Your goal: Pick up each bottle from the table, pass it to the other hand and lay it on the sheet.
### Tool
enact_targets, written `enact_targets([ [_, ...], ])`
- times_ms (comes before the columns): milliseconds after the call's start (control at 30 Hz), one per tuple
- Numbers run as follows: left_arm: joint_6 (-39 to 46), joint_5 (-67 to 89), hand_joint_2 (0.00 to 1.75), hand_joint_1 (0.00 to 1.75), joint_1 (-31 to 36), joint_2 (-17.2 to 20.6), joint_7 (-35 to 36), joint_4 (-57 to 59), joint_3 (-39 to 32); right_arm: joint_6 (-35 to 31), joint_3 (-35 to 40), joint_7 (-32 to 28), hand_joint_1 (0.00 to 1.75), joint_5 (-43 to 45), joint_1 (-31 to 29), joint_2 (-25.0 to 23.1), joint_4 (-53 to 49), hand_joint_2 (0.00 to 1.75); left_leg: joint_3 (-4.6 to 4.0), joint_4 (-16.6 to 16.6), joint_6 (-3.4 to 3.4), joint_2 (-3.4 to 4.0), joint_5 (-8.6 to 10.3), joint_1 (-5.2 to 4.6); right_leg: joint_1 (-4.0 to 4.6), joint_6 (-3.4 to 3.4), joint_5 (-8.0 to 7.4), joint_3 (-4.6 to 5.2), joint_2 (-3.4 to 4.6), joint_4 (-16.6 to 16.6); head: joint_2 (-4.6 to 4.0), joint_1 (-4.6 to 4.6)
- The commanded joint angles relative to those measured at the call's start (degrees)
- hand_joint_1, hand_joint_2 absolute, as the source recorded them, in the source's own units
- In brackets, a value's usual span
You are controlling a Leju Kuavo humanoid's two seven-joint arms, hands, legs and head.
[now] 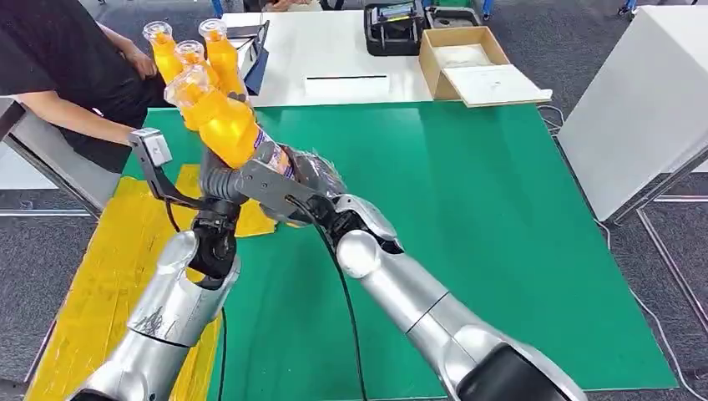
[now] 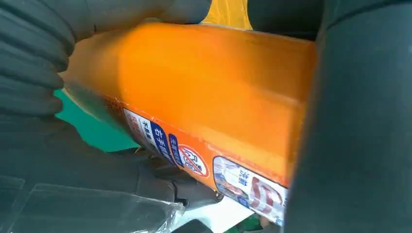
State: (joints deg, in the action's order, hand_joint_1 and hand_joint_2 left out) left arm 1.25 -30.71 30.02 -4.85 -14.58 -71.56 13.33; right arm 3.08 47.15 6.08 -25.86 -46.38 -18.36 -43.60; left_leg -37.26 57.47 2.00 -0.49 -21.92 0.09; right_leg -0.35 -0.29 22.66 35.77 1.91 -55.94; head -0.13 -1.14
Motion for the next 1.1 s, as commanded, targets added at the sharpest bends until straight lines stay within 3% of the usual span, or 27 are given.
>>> enact_targets([
  [33, -0.20, 0.14, 1.75, 0.00, 6.09, -1.75, 0.47, 5.78, 2.25, 1.35, 9.33, -0.76, 1.75, 0.37, -0.77, -1.64, 2.53, 1.75, 0.14, 0.06, -0.12, -0.20, -0.07, 0.03, 0.05, -0.01, 0.12, -0.23, -0.35, -0.03, 0.00, 0.00],
  [633, 2.57, 12.19, 1.75, 0.00, 9.57, -0.15, 2.28, 10.39, 3.91, 1.76, 14.50, 0.13, 1.75, 2.56, 0.42, -1.64, 1.46, 1.75, 0.17, 0.05, -0.14, -0.11, -0.08, 0.05, 0.06, -0.03, 0.12, -0.24, -0.27, -0.01, 0.00, -0.02],
  [667, 2.12, 12.08, 1.75, 0.09, 9.14, -0.25, 2.27, 9.83, 3.50, 1.81, 14.38, 0.15, 1.75, 2.47, 0.50, -1.64, 1.53, 1.75, 0.39, 0.13, -0.23, -0.14, -0.22, 0.05, 0.08, -0.03, 0.26, -0.49, -0.42, -0.08, 0.00, 0.00],
  [700, -4.75, 5.68, 1.75, 1.75, 7.62, -0.55, 3.75, 8.46, 1.70, 2.38, 14.62, 0.29, 1.75, 2.40, 0.47, -1.64, 1.95, 1.75, 0.23, 0.04, -0.15, -0.11, -0.10, 0.04, 0.06, -0.04, 0.14, -0.31, -0.29, 0.00, 0.00, 0.00],
  [1033, -8.34, 1.52, 1.75, 1.75, 5.53, -0.02, 4.45, 6.69, 0.68, 2.18, 13.80, -0.83, 1.75, 2.60, -0.01, -1.64, 4.83, 1.75, 0.12, 0.00, -0.10, -0.10, -0.03, 0.02, 0.03, -0.02, 0.06, -0.18, -0.21, 0.01, 0.00, 0.00],
  [1067, -8.37, 1.50, 1.75, 1.75, 5.41, 0.01, 4.44, 6.73, 0.69, 2.17, 13.75, -0.83, 1.75, 2.60, -0.04, -1.62, 4.90, 1.75, 0.41, 0.10, -0.21, -0.14, -0.19, 0.03, 0.06, -0.02, 0.23, -0.50, -0.41, -0.06, 0.00, 0.00],
  [1100, -8.45, 1.41, 1.75, 1.75, 5.29, 0.05, 4.40, 6.78, 0.65, 2.14, 13.56, -0.83, 1.75, 2.58, -0.19, -1.55, 5.13, 1.75, 0.07, 0.00, -0.09, -0.09, -0.01, 0.04, 0.05, -0.02, 0.03, -0.13, -0.19, 0.03, 0.00, 0.00],
])
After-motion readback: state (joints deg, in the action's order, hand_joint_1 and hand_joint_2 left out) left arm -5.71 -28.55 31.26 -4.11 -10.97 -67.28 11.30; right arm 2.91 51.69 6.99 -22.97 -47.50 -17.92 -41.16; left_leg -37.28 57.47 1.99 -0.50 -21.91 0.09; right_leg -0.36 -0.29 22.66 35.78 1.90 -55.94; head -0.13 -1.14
